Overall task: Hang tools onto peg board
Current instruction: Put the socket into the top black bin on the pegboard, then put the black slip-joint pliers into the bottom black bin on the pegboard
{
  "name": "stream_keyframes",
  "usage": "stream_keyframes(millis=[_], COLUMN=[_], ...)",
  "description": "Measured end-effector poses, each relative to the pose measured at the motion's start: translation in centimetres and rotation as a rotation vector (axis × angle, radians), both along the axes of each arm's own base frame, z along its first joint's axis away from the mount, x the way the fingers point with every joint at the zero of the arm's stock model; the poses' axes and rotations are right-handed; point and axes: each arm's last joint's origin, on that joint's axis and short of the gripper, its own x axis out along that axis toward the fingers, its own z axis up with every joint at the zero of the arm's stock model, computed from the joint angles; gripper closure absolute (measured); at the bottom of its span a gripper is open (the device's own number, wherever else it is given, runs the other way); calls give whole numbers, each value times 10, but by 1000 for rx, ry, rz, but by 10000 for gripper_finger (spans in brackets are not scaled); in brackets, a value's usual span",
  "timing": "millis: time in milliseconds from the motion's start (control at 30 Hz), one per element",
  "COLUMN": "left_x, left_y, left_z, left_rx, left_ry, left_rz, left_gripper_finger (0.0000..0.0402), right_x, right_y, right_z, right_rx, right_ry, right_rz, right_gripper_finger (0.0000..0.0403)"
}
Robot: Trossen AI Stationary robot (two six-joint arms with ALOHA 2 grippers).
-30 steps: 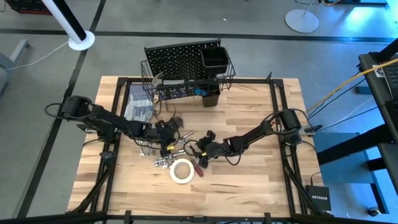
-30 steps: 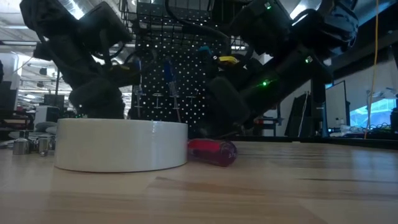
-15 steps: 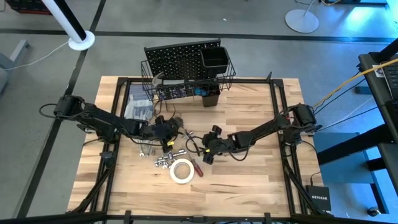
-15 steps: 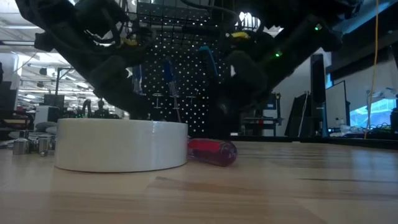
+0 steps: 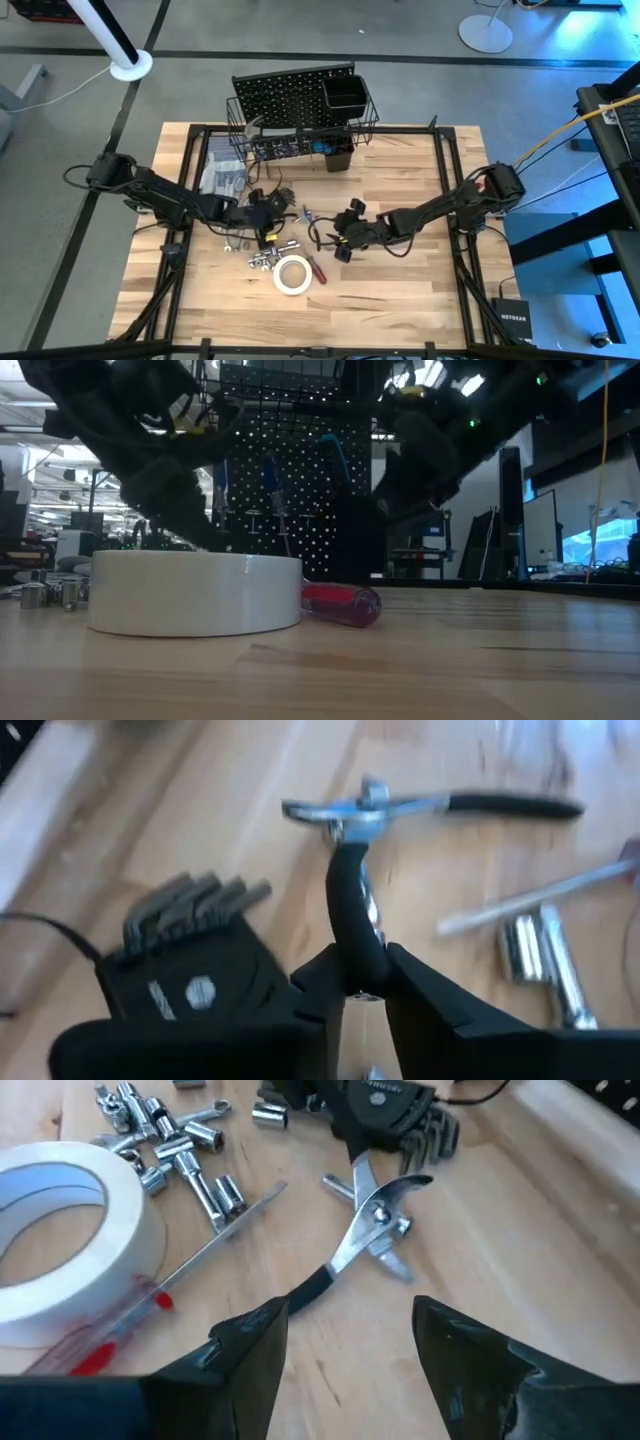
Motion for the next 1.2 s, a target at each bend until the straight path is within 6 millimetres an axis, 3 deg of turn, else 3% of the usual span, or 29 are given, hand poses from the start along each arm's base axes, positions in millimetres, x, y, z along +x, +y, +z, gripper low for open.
stream_keyframes(millis=[333, 533, 767, 867, 1067, 1200], left_x=[2, 17, 22, 23, 22, 24], left_y=[2, 8, 25, 24, 26, 29], left_z=[-10, 9, -7, -14, -21, -25], left_rx=[-86, -59, -60, -166, -174, -166], left_ry=[56, -12, 62, 84, 129, 125], left_rz=[-33, -67, -49, -100, -74, -61], left_gripper_finger=[266, 236, 233, 233, 235, 267], right_x=[-3, -3, -4, -4, -3, -3], right_y=[0, 0, 0, 0, 0, 0], right_z=[-13, -13, -14, -14, -14, -14], right_rx=[29, 10, 4, 4, -6, -7], right_ry=[14, 22, 32, 31, 29, 29], right_rz=[7, 21, 26, 26, 34, 34], right_gripper_finger=[183, 183, 183, 183, 183, 183])
